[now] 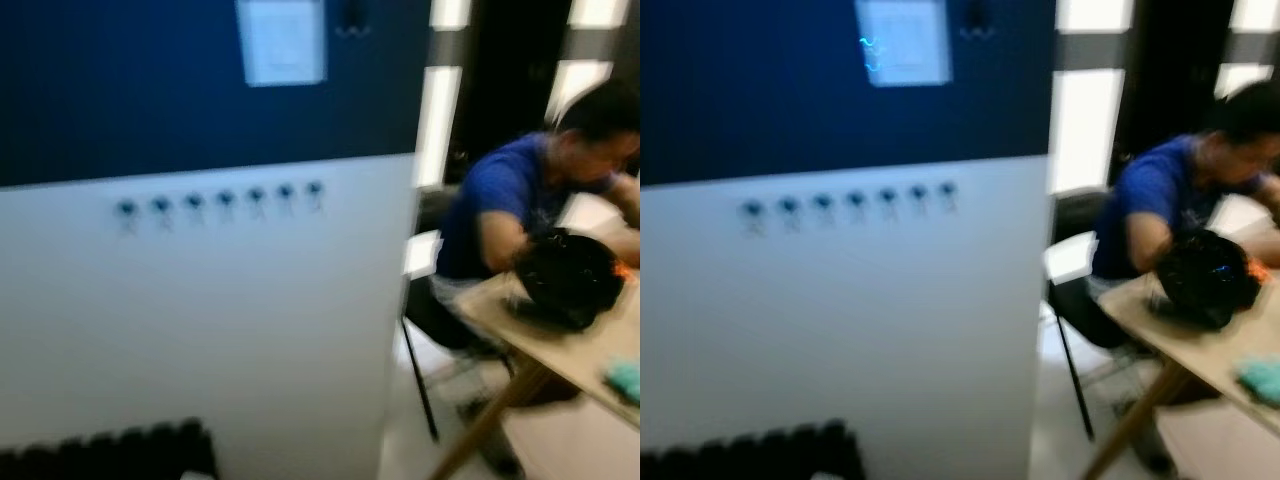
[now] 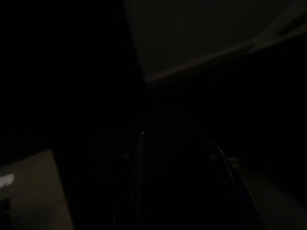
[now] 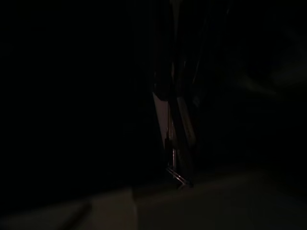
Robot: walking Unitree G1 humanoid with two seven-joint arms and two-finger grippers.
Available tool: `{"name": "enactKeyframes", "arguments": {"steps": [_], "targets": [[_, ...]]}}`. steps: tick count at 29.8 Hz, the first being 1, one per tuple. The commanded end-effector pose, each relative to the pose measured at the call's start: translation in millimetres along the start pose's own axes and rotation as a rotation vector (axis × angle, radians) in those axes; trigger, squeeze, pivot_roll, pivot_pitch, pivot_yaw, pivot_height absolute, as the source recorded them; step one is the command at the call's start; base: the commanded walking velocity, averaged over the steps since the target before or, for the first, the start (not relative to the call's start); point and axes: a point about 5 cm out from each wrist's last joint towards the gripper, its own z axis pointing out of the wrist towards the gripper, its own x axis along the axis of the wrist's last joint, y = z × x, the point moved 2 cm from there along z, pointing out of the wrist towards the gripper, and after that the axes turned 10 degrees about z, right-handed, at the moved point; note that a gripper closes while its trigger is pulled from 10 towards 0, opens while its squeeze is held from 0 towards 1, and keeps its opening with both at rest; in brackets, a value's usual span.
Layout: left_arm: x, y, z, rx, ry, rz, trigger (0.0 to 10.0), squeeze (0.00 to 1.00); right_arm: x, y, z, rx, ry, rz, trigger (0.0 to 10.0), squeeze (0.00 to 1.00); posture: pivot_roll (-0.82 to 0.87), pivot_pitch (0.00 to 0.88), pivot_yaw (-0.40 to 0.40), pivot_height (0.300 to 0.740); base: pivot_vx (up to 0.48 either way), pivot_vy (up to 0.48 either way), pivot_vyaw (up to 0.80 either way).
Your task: Hang keys on a hook
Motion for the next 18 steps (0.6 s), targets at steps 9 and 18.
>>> {"name": "enactKeyframes", "arguments": {"steps": [9, 18], "targets": [[-4.0, 3.0, 0.1, -0.013, -0.033, 0.047, 10.0, 0.00, -8.0, 4.2, -2.6, -0.014, -0.028, 0.008, 10.0, 0.00, 0.08, 0.007, 0.012, 0.740, 0.000, 0.000, 0.80], [-5.2, 1.1, 0.0, 0.009, -0.048, 0.085, 10.0, 0.00, -7.3, 5.0, -2.5, -0.016, -0.028, 0.009, 10.0, 0.00, 0.08, 0.007, 0.011, 0.740, 0.000, 0.000, 0.80]]}}
